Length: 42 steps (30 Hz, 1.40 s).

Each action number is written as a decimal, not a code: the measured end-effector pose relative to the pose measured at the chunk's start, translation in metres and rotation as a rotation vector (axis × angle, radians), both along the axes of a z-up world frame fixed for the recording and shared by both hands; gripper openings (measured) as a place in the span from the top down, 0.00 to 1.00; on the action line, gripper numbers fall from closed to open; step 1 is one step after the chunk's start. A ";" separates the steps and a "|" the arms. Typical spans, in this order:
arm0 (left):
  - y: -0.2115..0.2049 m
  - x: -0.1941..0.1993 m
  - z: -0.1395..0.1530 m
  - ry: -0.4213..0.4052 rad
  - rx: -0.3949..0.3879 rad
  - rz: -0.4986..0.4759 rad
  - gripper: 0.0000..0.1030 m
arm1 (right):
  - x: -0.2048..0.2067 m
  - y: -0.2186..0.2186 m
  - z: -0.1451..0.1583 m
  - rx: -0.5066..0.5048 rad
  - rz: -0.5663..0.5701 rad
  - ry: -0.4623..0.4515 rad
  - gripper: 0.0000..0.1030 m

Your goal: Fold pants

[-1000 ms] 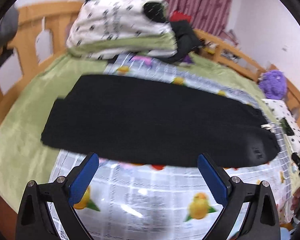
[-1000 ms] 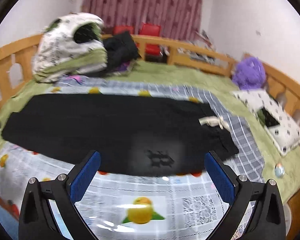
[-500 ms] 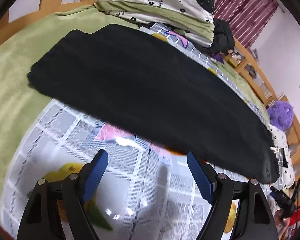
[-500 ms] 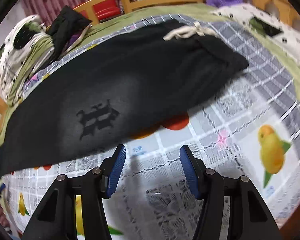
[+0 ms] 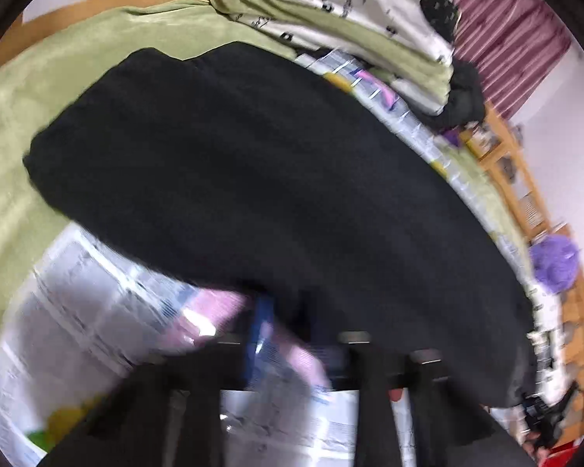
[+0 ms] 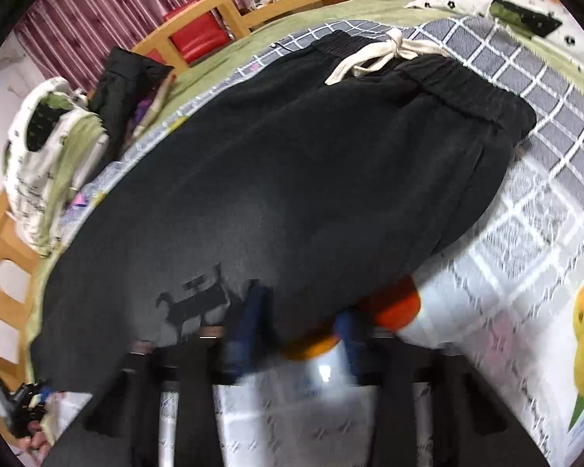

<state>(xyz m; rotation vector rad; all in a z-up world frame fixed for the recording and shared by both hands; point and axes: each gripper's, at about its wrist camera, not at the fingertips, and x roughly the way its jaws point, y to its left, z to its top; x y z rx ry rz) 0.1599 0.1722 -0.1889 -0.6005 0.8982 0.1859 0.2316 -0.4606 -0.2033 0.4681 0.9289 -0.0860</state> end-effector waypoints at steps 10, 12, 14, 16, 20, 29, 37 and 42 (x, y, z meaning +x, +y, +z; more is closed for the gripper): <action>-0.005 0.021 0.090 -0.236 0.147 -0.099 0.92 | 0.008 0.000 0.078 -0.006 0.043 -0.200 0.82; -0.006 0.039 0.101 -0.244 0.171 -0.099 0.92 | 0.021 0.001 0.091 0.001 0.053 -0.219 0.83; -0.009 0.059 0.110 -0.258 0.210 -0.107 0.92 | 0.037 0.004 0.099 -0.005 0.062 -0.228 0.83; -0.011 0.084 0.117 -0.279 0.254 -0.116 0.92 | 0.058 0.006 0.108 -0.017 0.071 -0.242 0.83; -0.012 0.126 0.117 -0.284 0.279 -0.097 0.92 | 0.100 0.012 0.114 -0.043 0.084 -0.260 0.83; -0.021 0.201 0.080 -0.211 0.325 -0.051 0.92 | 0.203 0.039 0.081 -0.151 0.055 -0.190 0.83; -0.021 0.219 0.066 -0.143 0.307 -0.053 0.71 | 0.226 0.043 0.055 -0.058 0.110 -0.172 0.57; -0.034 0.176 0.079 -0.156 0.401 -0.102 0.39 | 0.184 0.063 0.062 -0.170 0.179 -0.148 0.56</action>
